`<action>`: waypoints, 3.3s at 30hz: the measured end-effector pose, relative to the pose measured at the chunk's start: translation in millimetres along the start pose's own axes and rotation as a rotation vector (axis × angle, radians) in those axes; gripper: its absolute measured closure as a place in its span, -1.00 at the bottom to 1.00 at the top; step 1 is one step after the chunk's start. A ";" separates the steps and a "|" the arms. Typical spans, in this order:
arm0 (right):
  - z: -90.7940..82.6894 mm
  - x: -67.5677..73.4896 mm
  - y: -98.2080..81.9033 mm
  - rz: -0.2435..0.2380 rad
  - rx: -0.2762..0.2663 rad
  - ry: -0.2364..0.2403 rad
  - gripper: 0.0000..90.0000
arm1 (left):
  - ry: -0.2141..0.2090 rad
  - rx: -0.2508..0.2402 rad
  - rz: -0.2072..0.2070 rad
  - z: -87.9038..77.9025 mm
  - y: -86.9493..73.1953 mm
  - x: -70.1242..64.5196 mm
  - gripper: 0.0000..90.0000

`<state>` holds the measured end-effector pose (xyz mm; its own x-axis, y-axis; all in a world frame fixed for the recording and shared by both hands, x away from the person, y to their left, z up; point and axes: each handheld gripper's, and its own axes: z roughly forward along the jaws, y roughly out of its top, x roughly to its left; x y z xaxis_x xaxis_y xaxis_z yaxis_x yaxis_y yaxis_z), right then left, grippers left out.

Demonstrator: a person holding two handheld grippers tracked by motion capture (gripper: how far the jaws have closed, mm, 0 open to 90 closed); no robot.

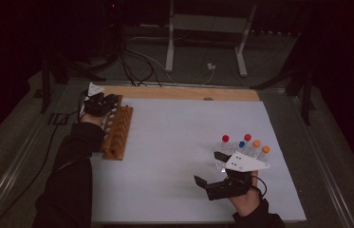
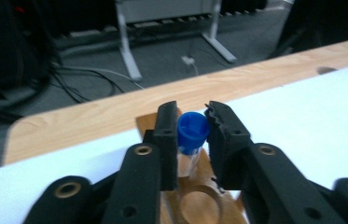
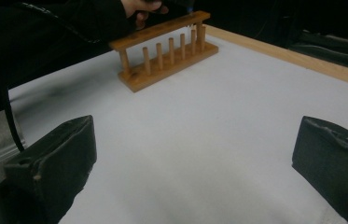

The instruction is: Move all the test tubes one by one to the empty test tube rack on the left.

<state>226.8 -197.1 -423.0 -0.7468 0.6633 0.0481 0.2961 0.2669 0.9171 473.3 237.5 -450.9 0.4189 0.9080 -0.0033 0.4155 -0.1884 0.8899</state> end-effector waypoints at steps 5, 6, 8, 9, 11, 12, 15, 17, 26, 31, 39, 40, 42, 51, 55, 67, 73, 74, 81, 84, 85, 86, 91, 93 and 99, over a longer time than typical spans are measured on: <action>-9.6 -3.9 4.3 -0.003 -0.021 -0.024 -1.00 | -0.041 -0.021 -0.011 -15.2 8.3 -4.3 -0.09; -16.4 -7.2 6.2 -0.001 -0.034 -0.044 -1.00 | -0.045 -0.023 -0.009 -19.7 10.3 -6.3 -0.36; -20.0 -9.1 6.8 0.001 -0.035 -0.054 -1.00 | -0.070 -0.025 -0.002 -30.1 13.6 -11.2 -0.48; -26.8 -14.6 7.2 0.013 -0.042 -0.079 -1.00 | -0.090 -0.031 -0.001 -36.0 14.2 -13.8 -0.64; -29.7 -17.7 7.0 0.020 -0.041 -0.095 -1.00 | -0.115 -0.047 0.012 -48.8 13.4 -19.8 -0.65; -32.3 -20.6 6.1 0.020 -0.045 -0.122 -1.00 | -0.134 -0.044 0.009 -54.8 13.0 -22.8 -0.72; -38.2 -29.4 1.9 0.043 -0.051 -0.172 -1.00 | -0.187 -0.056 0.032 -74.1 8.8 -34.0 -0.90; -39.5 -34.5 -1.6 0.067 -0.040 -0.194 -1.00 | -0.229 -0.059 0.055 -86.1 4.1 -42.9 -0.96; -39.4 -55.1 -21.3 0.128 0.038 -0.330 -0.87 | -0.362 -0.092 0.127 -132.0 -21.2 -89.1 -0.96; -36.4 -62.9 -25.9 0.167 0.081 -0.388 -0.49 | -0.438 -0.101 0.161 -151.4 -38.4 -113.5 -0.96; -27.5 -71.6 -27.4 0.204 0.169 -0.444 -0.07 | -0.494 -0.082 0.195 -167.6 -68.2 -138.7 -0.96; -24.9 -73.2 -27.6 0.212 0.183 -0.453 -0.03 | -0.499 -0.082 0.195 -168.5 -71.3 -141.5 -0.96; -19.4 -75.9 -28.0 0.227 0.211 -0.480 0.04 | -0.517 -0.079 0.198 -169.2 -77.5 -146.4 -0.96; -7.3 -90.3 -30.2 0.274 0.266 -0.527 0.24 | -0.530 -0.072 0.230 -171.4 -87.3 -155.8 -0.96; -4.8 -96.0 -29.0 0.279 0.271 -0.542 0.30 | -0.533 -0.073 0.222 -170.0 -88.9 -154.5 -0.96; 5.9 -106.4 -33.3 0.282 0.299 -0.538 0.61 | -0.531 -0.064 0.219 -167.8 -91.9 -153.4 -0.96; 7.1 -106.2 -33.0 0.242 0.307 -0.533 0.70 | -0.534 -0.054 0.220 -166.4 -93.0 -152.5 -0.96; 6.9 -105.7 -32.8 0.235 0.305 -0.533 0.70 | -0.531 -0.054 0.218 -166.2 -93.1 -152.2 -0.96; -2.2 -99.9 -24.6 0.204 0.281 -0.532 0.70 | -0.526 -0.053 0.207 -165.8 -93.0 -148.7 -0.96; -8.9 -96.7 -19.9 0.185 0.265 -0.528 0.71 | -0.527 -0.053 0.203 -166.0 -92.4 -148.4 -0.96; -11.2 -95.0 -17.9 0.173 0.261 -0.530 0.71 | -0.530 -0.052 0.204 -166.1 -92.0 -148.3 -0.96; -13.8 -93.5 -15.7 0.164 0.257 -0.527 0.71 | -0.530 -0.053 0.201 -166.4 -91.7 -148.4 -0.96; -28.3 -83.5 -3.1 0.130 0.217 -0.529 0.71 | -0.536 -0.053 0.200 -167.4 -89.5 -148.5 -0.96; -34.6 -78.7 2.2 0.122 0.200 -0.515 0.71 | -0.538 -0.053 0.202 -167.7 -88.5 -148.9 -0.96; -46.8 -59.6 17.0 0.084 0.165 -0.451 0.71 | -0.551 -0.051 0.211 -168.5 -82.8 -151.7 -0.96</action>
<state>248.5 -264.7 -391.7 -0.3944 0.9144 -0.0908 0.4619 0.2827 0.8407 239.3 178.4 -447.1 0.8517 0.5218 -0.0481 0.2437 -0.3132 0.9179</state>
